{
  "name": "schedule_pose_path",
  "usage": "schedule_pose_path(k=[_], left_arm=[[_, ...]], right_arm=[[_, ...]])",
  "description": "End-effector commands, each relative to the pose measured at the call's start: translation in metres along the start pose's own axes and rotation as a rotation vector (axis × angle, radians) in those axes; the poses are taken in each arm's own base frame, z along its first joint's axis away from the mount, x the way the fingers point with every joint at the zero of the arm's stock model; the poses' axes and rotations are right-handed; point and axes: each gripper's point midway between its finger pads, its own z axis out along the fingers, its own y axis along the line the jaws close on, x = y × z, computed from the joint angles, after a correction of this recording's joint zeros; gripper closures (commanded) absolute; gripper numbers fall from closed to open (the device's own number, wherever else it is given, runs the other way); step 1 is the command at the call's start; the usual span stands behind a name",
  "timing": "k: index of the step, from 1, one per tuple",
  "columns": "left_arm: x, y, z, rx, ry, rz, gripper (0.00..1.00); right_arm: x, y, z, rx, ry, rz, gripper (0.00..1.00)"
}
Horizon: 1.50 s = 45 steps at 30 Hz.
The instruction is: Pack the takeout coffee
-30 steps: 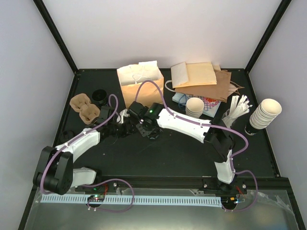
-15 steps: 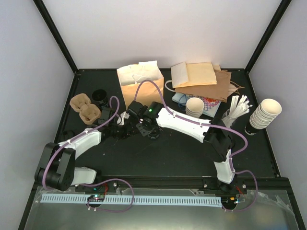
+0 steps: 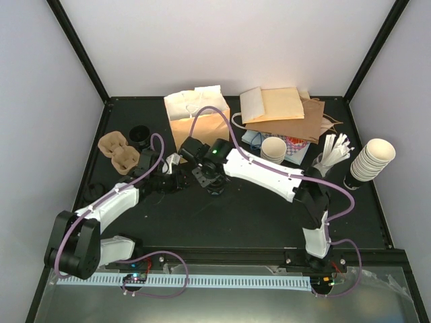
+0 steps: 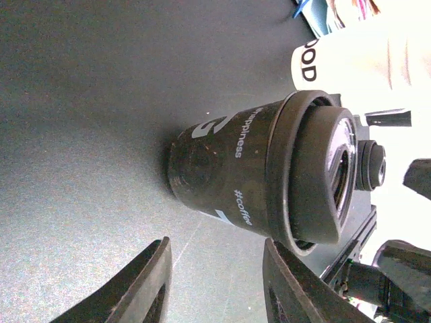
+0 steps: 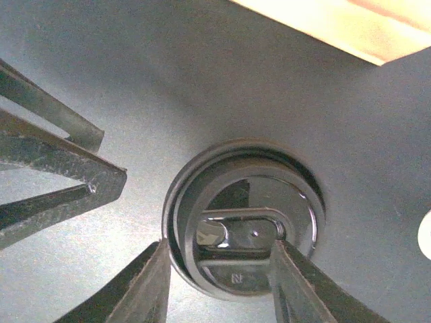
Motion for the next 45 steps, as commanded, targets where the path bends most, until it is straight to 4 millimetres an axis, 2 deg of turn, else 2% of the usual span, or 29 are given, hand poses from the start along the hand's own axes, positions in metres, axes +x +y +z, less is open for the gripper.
schedule_pose_path(k=[1,2,3,6,20,26,33,45], left_arm=[[-0.012,-0.021,-0.008,0.067,-0.038,0.071,0.59],[-0.013,-0.023,-0.008,0.075,-0.041,0.082,0.58],[-0.014,-0.025,-0.009,0.078,-0.046,0.09,0.57],[-0.017,-0.028,-0.01,0.09,-0.058,0.1,0.56],[-0.036,-0.042,-0.002,0.148,-0.06,0.129,0.57],[-0.036,-0.036,0.008,0.147,-0.034,0.102,0.58],[-0.036,-0.034,0.011,0.151,-0.024,0.095,0.58],[-0.036,-0.033,0.017,0.158,-0.004,0.092,0.59]], right_arm=[[-0.018,-0.017,-0.045,0.012,-0.148,0.05,0.42],[-0.018,-0.019,-0.048,0.011,-0.162,0.057,0.26],[-0.016,-0.02,-0.048,0.008,-0.17,0.061,0.15],[-0.015,-0.024,-0.051,0.006,-0.188,0.084,0.0],[0.004,-0.015,-0.004,-0.058,-0.024,0.138,0.0],[0.009,-0.02,0.013,-0.029,0.019,0.167,0.0],[0.009,-0.024,0.021,-0.006,0.035,0.173,0.0],[0.006,-0.018,0.026,-0.024,0.051,0.162,0.07]])
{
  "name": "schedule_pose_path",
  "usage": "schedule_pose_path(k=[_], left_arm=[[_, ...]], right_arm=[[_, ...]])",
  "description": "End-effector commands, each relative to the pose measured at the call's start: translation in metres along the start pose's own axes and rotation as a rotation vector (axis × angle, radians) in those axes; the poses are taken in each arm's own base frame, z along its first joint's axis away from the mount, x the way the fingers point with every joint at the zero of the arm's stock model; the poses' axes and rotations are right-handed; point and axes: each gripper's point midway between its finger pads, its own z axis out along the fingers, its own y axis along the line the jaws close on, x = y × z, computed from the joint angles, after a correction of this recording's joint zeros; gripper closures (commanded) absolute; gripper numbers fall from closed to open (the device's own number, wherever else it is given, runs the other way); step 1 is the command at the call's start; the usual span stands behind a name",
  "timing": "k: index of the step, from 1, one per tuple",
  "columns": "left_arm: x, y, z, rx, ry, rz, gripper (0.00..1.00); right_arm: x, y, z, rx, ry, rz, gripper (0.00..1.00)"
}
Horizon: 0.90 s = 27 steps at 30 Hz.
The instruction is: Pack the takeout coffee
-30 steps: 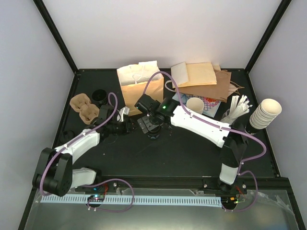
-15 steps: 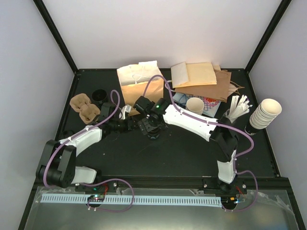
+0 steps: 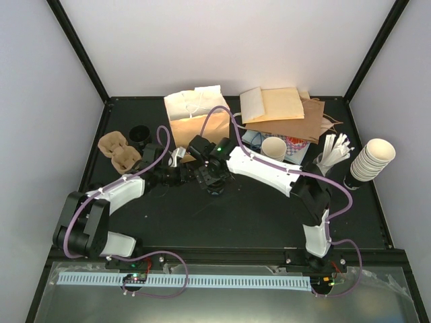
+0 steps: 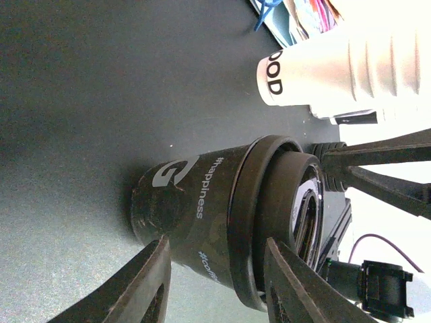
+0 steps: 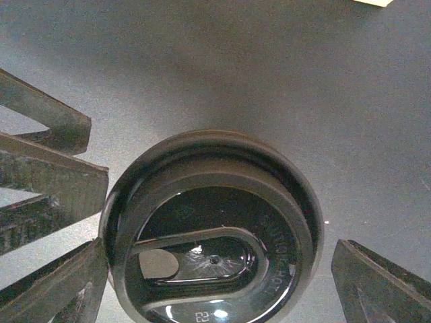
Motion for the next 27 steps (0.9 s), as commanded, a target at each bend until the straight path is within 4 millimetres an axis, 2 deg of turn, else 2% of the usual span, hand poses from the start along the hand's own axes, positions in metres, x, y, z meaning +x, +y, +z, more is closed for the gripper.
schedule_pose_path(k=[1,20,27], left_arm=[[-0.015,-0.016,0.0,0.05,-0.019,0.053,0.59],[-0.016,-0.012,0.007,0.043,0.001,0.047,0.61],[-0.016,-0.015,0.0,0.023,-0.014,0.051,0.61]], right_arm=[[-0.006,0.004,0.001,-0.013,0.003,0.006,0.09],[0.0,0.001,0.011,0.014,0.05,-0.024,0.2],[0.015,0.006,0.007,-0.039,0.091,-0.066,0.21]])
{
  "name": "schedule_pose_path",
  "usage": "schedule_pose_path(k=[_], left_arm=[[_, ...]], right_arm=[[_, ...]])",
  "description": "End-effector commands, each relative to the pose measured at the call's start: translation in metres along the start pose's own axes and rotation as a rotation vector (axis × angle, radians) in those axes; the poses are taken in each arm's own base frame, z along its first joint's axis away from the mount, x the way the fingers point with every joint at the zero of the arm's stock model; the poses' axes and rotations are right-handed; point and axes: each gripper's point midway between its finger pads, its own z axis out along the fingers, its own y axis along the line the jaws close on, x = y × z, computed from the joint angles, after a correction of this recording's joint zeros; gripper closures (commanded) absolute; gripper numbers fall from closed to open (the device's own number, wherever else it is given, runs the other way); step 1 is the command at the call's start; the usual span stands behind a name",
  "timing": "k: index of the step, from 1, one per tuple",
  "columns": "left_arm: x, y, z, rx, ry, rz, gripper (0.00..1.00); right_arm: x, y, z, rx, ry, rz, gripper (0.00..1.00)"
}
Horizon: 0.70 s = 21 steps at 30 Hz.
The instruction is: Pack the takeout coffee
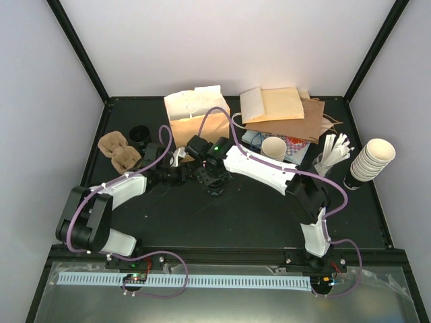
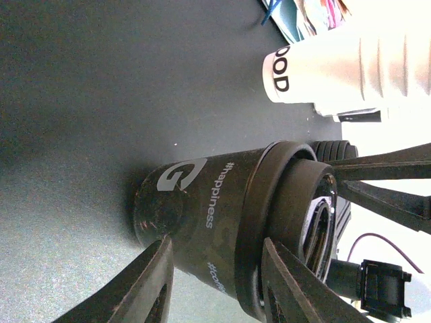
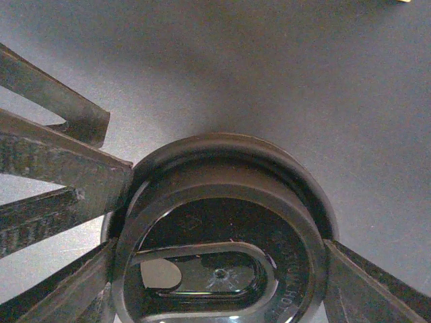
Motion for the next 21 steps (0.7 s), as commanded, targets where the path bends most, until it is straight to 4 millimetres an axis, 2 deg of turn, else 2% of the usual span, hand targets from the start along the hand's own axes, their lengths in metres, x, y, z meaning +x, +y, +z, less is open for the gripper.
schedule_pose_path(k=[1,10,21], left_arm=[[-0.014,-0.021,-0.009,0.022,-0.04,0.069,0.61],[0.003,-0.027,-0.014,0.067,-0.009,0.04,0.61],[0.033,-0.034,-0.005,0.131,0.085,0.023,0.61]], right_arm=[[0.017,0.002,-0.001,-0.042,0.062,-0.043,0.21],[0.045,0.002,-0.013,-0.112,0.103,-0.126,0.22],[0.054,0.004,-0.001,-0.128,0.117,-0.151,0.22]])
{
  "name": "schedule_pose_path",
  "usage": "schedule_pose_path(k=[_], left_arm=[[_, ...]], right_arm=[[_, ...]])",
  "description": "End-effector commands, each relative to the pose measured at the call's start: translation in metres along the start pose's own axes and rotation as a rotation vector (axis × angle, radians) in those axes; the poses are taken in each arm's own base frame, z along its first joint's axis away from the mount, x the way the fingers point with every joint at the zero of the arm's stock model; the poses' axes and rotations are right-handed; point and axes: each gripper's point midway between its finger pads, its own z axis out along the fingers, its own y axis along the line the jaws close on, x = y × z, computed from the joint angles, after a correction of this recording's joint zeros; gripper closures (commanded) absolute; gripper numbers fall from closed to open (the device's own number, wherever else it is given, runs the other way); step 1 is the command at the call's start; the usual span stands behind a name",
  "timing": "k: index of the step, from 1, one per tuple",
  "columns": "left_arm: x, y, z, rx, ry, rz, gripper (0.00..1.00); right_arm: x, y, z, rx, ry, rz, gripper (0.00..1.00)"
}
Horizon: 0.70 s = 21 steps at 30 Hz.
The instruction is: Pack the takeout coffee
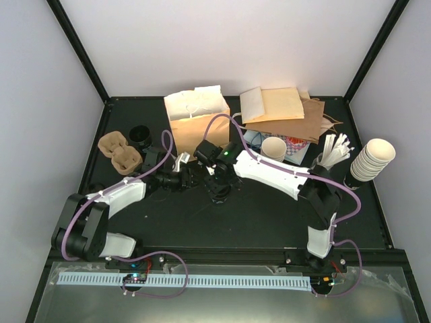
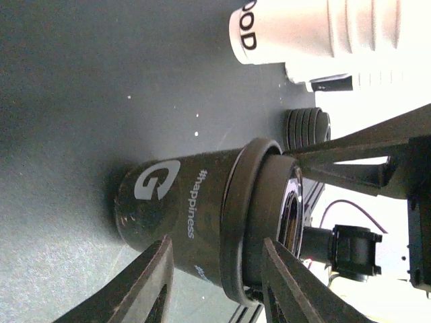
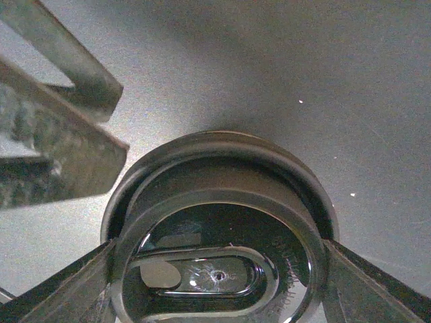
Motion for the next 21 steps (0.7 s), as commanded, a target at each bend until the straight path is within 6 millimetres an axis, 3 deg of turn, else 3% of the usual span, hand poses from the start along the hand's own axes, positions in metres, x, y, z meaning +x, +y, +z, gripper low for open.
schedule_pose_path(k=[1,21], left_arm=[[0.009,-0.014,0.002,0.06,0.028,0.028,0.61],[0.01,0.006,0.031,0.001,0.077,-0.01,0.66]], right_arm=[[0.016,0.001,0.007,-0.024,0.059,-0.015,0.22],[0.028,0.009,0.008,-0.082,0.07,-0.041,0.23]])
